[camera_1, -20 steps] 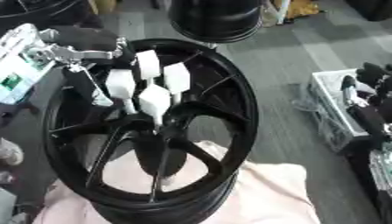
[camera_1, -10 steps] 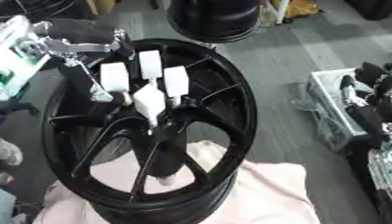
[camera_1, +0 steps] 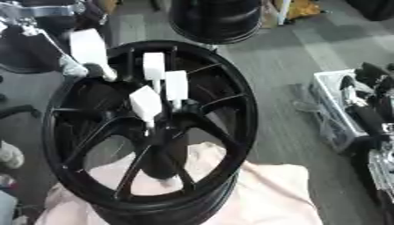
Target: Pull the pin out of the wheel hub.
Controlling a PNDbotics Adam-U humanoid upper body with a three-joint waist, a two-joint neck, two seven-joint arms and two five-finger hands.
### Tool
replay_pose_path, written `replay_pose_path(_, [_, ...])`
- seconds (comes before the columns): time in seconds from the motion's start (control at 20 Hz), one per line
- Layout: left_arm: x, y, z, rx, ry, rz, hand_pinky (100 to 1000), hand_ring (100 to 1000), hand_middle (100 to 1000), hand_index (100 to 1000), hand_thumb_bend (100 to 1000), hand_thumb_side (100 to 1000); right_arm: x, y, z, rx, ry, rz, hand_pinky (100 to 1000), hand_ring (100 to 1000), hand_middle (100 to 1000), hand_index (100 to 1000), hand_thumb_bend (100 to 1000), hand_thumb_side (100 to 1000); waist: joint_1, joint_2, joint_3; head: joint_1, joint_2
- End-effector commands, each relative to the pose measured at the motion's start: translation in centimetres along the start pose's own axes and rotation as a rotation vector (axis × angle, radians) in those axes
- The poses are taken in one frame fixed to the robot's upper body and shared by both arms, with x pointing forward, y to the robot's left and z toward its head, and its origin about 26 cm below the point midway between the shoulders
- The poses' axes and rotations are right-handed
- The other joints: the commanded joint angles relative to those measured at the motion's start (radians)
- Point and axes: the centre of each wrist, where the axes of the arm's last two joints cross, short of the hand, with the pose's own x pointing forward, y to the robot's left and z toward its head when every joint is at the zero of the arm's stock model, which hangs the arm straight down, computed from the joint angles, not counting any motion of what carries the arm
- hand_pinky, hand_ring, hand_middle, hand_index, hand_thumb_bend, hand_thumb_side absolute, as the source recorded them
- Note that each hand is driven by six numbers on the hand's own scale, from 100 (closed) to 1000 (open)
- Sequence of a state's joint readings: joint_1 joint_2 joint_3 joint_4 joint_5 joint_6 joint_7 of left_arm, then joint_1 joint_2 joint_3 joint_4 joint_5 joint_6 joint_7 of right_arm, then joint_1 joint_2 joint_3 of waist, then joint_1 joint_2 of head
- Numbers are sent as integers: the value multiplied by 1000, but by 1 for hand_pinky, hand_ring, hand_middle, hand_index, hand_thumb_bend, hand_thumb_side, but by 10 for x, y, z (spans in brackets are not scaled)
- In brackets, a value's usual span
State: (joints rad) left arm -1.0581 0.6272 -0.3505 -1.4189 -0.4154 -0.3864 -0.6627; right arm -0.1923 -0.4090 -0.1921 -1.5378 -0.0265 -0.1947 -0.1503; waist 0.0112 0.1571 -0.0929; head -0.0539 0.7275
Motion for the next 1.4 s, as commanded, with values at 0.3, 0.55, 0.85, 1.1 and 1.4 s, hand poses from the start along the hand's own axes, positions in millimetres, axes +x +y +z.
replay_pose_path(0.3, [-32,16,89,91,274,-19,470,281,352,614,320,116,4,-12,-4,-24,-17,24,715,863,771,862,207,401,-3,-15,17,-15,-18])
replay_pose_path(0.55, [-56,-44,129,-64,478,82,486,306,373,635,358,117,3,-11,-3,-35,-13,15,715,863,770,862,203,402,-9,-6,25,-22,-25])
replay_pose_path(0.85, [-78,-127,167,-250,688,219,568,414,482,712,447,176,2,-11,-3,-46,-10,6,715,862,770,862,199,403,-19,5,28,-27,-27])
replay_pose_path(1.1, [-80,-167,186,-301,763,273,755,694,750,851,725,424,1,-9,-2,-46,-8,-3,715,863,770,862,195,405,-26,11,30,-25,-23])
replay_pose_path(1.4, [-72,-180,206,-209,842,342,815,763,823,870,759,556,0,-11,-2,-57,-6,-3,715,862,770,863,191,405,-33,13,38,-31,-22])
